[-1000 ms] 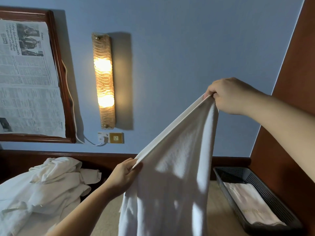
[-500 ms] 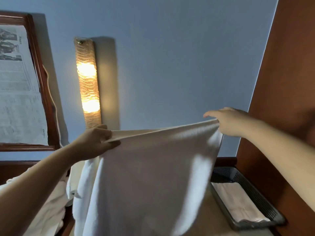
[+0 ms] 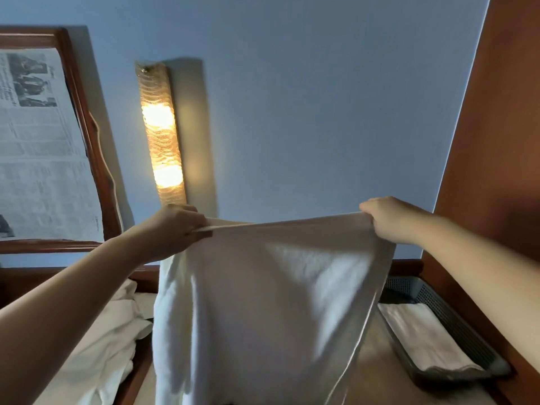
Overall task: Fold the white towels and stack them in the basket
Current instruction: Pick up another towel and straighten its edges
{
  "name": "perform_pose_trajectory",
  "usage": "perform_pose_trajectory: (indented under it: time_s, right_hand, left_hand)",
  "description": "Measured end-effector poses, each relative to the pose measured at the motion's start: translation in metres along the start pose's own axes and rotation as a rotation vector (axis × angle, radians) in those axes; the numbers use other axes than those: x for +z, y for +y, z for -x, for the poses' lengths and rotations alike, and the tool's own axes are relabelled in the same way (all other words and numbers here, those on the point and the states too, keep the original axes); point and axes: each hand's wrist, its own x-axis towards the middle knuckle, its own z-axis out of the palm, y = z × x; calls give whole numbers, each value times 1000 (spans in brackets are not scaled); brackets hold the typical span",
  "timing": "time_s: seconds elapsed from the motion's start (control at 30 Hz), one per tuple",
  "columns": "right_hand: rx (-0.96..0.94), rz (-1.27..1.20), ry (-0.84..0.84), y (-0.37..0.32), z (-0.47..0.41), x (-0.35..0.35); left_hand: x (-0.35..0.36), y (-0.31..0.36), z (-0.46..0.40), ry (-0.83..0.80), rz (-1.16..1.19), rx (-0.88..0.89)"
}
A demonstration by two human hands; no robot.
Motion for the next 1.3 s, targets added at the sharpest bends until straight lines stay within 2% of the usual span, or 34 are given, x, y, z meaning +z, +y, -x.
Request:
perform_pose_trajectory:
  time_s: [0.1,0.2,0.43,0.6,0.83,1.1,1.23,1.3]
  right_hand:
    - [-91,46,-67,-11,6,0]
    - [-118,97,-32,-15,9,0]
    - [-239,199,77,-18,7,1]
    - [-235,32,291,-14,1,3]
    - [-324,-304,326,-3,16,14]
    - [-399,-431,423,-14,33,25]
    - [-324,-537,323,-15,38,22]
    - [-261,-472,219,-10,35,27]
  left_hand:
    - [-4,0,2,-1,-14,-42]
    - [-5,-6,10,-28,-19,-129]
    - [-7,-9,21,-7,-81,-136]
    - [-5,12,18,104,-34,-122]
    - [-4,18,19,197,4,-309]
    - [2,17,20,270,27,-427]
    - [6,16,21,293,50,-433]
    - [9,15,18,290,63,-439]
